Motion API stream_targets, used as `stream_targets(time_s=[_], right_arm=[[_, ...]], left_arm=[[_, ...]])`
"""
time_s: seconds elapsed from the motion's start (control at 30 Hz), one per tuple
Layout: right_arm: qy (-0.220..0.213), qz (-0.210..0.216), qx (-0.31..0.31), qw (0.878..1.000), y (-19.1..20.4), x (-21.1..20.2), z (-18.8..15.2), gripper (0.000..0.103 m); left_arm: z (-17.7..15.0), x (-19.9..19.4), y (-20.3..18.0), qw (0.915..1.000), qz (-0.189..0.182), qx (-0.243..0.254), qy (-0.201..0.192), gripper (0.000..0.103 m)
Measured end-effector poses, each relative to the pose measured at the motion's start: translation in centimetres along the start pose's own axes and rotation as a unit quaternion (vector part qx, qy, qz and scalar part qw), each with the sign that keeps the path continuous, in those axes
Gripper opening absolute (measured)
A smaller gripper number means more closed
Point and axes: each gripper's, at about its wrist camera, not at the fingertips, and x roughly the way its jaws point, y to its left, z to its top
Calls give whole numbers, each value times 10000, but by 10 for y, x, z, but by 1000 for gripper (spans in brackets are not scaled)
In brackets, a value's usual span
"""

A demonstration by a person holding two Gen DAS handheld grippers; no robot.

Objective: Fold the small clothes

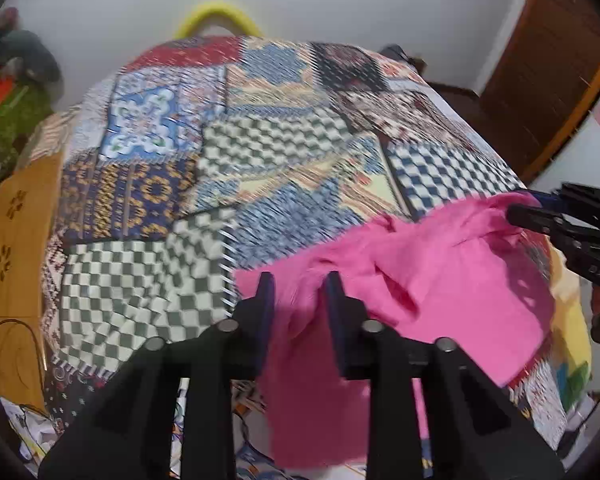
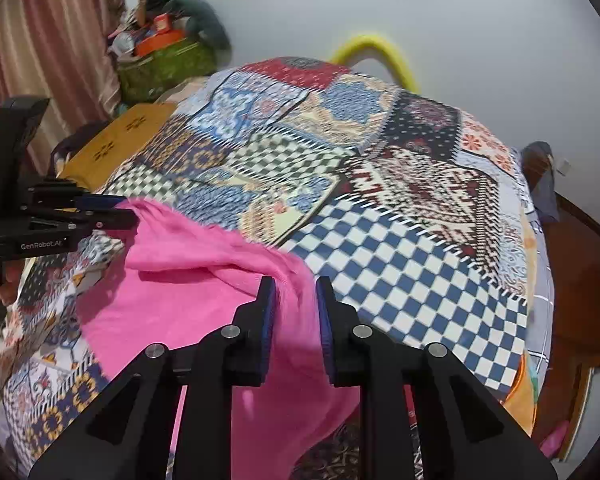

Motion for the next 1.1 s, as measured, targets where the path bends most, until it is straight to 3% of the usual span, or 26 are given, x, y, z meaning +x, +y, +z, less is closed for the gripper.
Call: stream_targets(time_s=[0.03,0.13,0.23,0.3,0.47,0.67,0.83,0.9,1.0,1.03,1.1], right_arm=[[-10,30,60,10000,-4,-1,0,23],[-26,3,210,9998,-13,-8,-7,33],[-74,50,411,9991,-20,-20,-18,45],[-79,37,546,9985,-23,-26,-27,50],[99,165,840,9963,-23,-28,-54,52],[336,470,1404,9884,-29,-5,-73,52],[285,725,1698,9824,-29,9,-74,55],[172,788,1696,9822,-26,11,-72,55],[102,837,1745,9810,-25,14,-68,50],[83,814,1732,9815,-24,14,-69,43],[33,872,1656,9823,-22,13,-68,27]], left_arm=[[-1,-1,5,10000,-18,-81,-36,39],[-7,-2,14,9998,-7,-189,-28,44],[-21,-2,23,9993,9,-360,79,56],[-34,-4,28,9986,-73,-515,136,57],[-57,1,29,9958,-345,-791,310,65],[-63,31,25,9891,-522,-1183,704,66],[-53,41,12,9902,-655,-1093,575,66],[-50,42,6,9908,-742,-997,540,61],[-45,41,-1,9909,-873,-910,477,41],[-44,41,-2,9899,-967,-934,461,28],[-44,39,-3,9880,-1111,-980,433,25]])
